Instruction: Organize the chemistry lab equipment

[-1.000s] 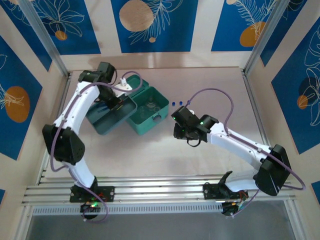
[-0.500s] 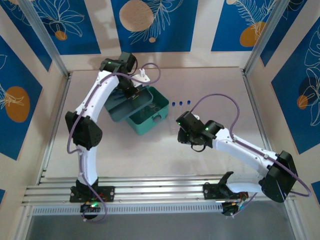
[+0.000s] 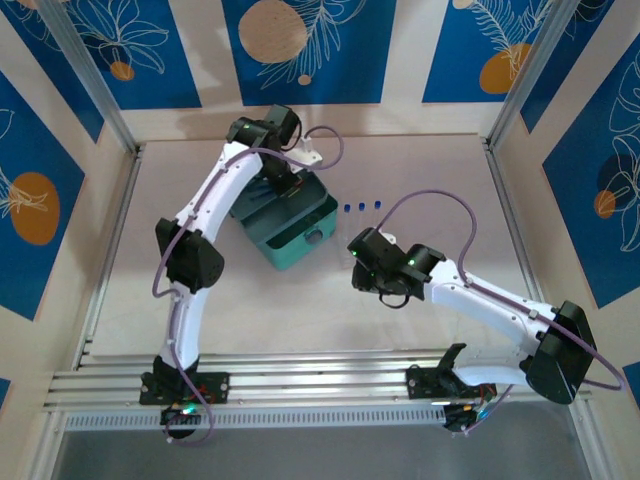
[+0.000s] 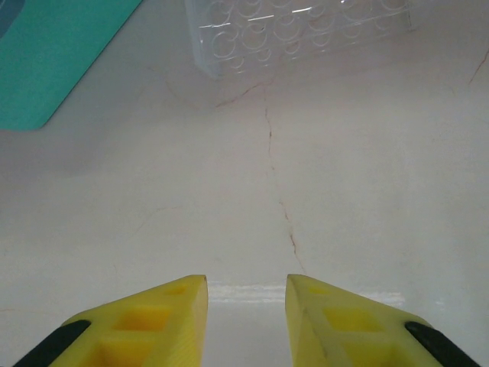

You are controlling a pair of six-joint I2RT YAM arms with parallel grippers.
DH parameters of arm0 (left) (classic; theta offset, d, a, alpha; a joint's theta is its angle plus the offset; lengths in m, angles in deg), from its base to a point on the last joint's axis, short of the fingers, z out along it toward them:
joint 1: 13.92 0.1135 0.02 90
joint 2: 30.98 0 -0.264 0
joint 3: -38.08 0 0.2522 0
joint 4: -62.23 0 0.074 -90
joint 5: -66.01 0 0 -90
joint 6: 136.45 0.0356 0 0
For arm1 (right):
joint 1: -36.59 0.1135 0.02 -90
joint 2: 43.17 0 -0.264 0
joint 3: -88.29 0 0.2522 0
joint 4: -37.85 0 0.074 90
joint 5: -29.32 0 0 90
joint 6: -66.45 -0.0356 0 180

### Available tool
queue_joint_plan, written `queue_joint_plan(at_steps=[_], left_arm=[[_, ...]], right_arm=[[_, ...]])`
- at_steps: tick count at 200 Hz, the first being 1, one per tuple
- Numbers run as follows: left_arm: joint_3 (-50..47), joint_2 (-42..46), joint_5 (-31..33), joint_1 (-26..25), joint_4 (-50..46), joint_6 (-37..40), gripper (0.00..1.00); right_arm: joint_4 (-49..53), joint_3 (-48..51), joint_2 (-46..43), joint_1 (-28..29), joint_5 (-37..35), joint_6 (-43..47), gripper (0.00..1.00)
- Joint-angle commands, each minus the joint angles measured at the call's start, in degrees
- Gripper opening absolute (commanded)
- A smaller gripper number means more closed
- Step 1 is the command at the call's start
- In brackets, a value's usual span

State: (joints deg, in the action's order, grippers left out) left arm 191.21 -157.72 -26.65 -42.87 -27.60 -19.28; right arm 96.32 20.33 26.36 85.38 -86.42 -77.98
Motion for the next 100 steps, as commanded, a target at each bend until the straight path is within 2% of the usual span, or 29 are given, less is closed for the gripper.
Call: queue_joint_plan(at_steps=[1,100], left_arm=[[4.71,-1.86,0.52,-0.74,-2.24,-2.3,0.0],[5.21,-3.61,0.19,-2.44,-0.7,-9.35,0.0]], right_arm=[[1.78,0.93,-0.57,0.92,-1.83,-2.34,0.33],[2.59,0.84,-0.61,2.46,-2.5,-3.58,0.33]])
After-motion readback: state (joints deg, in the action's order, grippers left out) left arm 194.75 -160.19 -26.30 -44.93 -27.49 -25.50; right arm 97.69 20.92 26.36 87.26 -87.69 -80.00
